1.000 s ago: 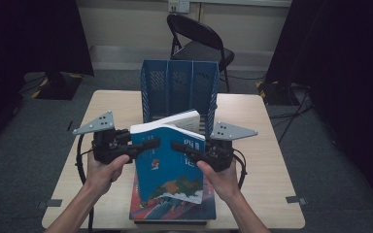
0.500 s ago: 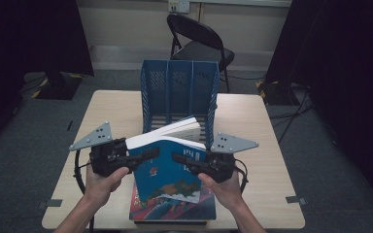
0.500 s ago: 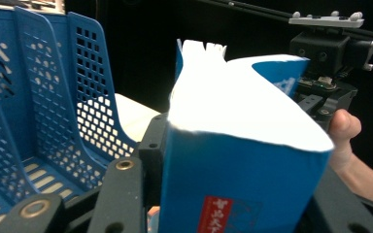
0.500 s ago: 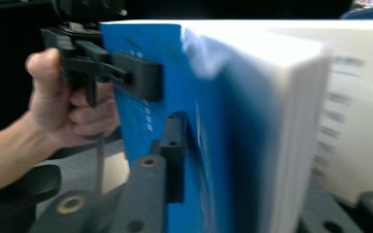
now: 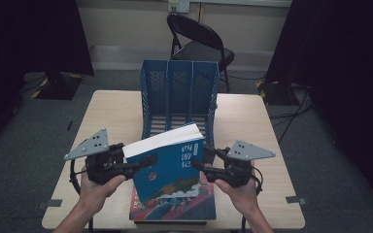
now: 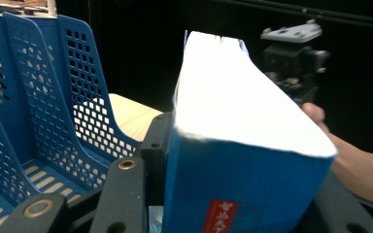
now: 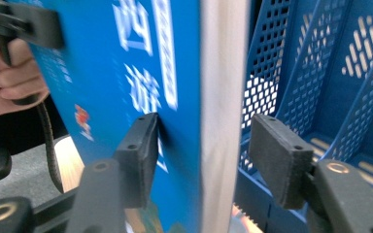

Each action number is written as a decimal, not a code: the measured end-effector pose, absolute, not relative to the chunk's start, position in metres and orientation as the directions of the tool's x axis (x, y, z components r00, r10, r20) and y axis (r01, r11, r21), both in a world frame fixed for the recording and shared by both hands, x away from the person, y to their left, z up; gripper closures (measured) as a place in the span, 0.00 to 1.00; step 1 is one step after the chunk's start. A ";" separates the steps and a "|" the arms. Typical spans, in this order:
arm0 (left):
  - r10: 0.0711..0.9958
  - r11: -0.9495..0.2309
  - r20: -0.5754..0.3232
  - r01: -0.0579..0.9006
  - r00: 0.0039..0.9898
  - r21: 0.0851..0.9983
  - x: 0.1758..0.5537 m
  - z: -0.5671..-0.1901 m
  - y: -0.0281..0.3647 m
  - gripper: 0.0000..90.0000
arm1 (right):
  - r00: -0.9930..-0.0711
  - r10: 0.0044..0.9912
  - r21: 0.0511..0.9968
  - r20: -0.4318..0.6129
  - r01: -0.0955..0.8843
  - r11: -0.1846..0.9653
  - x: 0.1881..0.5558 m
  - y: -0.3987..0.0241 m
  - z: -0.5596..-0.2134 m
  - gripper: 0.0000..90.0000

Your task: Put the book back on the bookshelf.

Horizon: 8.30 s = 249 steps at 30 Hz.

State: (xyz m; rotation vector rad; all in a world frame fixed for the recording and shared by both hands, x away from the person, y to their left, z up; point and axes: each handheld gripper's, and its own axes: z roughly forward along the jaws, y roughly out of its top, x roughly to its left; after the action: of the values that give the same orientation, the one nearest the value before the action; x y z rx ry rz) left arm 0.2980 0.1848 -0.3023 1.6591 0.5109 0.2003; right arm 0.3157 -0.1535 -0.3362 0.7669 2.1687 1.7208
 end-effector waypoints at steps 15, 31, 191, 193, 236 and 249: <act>0.476 -0.064 -0.145 0.199 0.868 0.978 0.291 -0.306 0.180 0.64 | -0.862 0.491 0.950 0.127 0.247 0.189 0.327 -0.140 -0.346 0.48; 0.528 -0.141 -0.101 0.204 0.843 0.969 0.300 -0.323 0.161 0.60 | -0.855 0.501 0.950 0.133 0.254 0.181 0.330 -0.139 -0.347 0.49; 0.943 0.033 -0.181 0.461 0.280 0.887 0.450 -0.285 0.166 0.69 | -0.708 0.661 0.865 0.248 0.470 0.178 0.333 -0.228 -0.424 0.36; 0.943 0.039 -0.184 0.457 0.278 0.889 0.453 -0.288 0.164 0.69 | -0.709 0.660 0.865 0.249 0.470 0.178 0.333 -0.229 -0.424 0.36; 0.956 0.074 -0.171 0.366 0.238 0.928 0.487 -0.341 0.141 0.68 | -0.716 0.651 0.854 0.254 0.482 0.197 0.334 -0.230 -0.431 0.36; 0.952 0.049 -0.158 0.380 0.261 0.924 0.475 -0.348 0.142 0.68 | -0.719 0.651 0.848 0.245 0.484 0.216 0.335 -0.225 -0.433 0.36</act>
State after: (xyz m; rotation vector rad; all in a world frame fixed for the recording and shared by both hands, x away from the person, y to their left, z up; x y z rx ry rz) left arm 0.4746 0.1417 -0.3481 1.5174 1.2954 0.7091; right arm 0.3350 -0.2254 -0.4333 1.0934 2.3162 1.5176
